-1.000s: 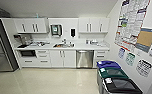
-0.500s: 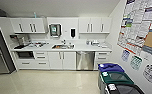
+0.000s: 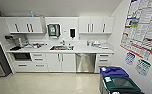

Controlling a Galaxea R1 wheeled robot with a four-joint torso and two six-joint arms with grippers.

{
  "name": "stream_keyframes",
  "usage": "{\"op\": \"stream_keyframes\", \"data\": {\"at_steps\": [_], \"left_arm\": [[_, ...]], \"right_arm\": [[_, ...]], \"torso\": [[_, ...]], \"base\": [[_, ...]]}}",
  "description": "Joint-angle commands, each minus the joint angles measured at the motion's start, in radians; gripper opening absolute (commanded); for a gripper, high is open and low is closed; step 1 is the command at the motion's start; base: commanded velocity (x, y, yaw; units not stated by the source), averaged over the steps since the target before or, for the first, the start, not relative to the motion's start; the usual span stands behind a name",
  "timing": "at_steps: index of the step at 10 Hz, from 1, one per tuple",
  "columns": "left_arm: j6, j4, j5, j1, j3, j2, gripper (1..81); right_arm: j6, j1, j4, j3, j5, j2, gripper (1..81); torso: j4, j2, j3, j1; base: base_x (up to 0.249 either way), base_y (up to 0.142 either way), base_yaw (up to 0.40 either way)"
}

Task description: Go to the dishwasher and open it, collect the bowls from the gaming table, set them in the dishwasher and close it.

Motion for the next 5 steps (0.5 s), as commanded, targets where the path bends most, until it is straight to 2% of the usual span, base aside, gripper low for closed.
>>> {"op": "stream_keyframes", "data": {"at_steps": [1, 3, 5], "left_arm": [[0.005, 0.011, 0.050, -0.049, 0.004, -0.016, 81.1], [0.005, 0.011, 0.049, -0.049, 0.004, -0.017, 81.1], [0.005, 0.011, 0.050, -0.050, 0.004, -0.016, 81.1]], "right_arm": [[-0.004, 0.050, -0.010, 0.010, -0.054, -0.018, 81.1], [-0.004, 0.048, -0.012, 0.010, -0.054, -0.018, 81.1], [-0.004, 0.048, -0.010, 0.010, -0.054, -0.018, 81.1]], "torso": [[0.000, 0.000, 0.000, 0.000], [0.000, 0.000, 0.000, 0.000], [0.000, 0.001, 0.000, 0.001]], "base": [[0.263, 0.000, 0.000], [0.252, 0.000, 0.000], [0.179, 0.000, 0.000]]}}
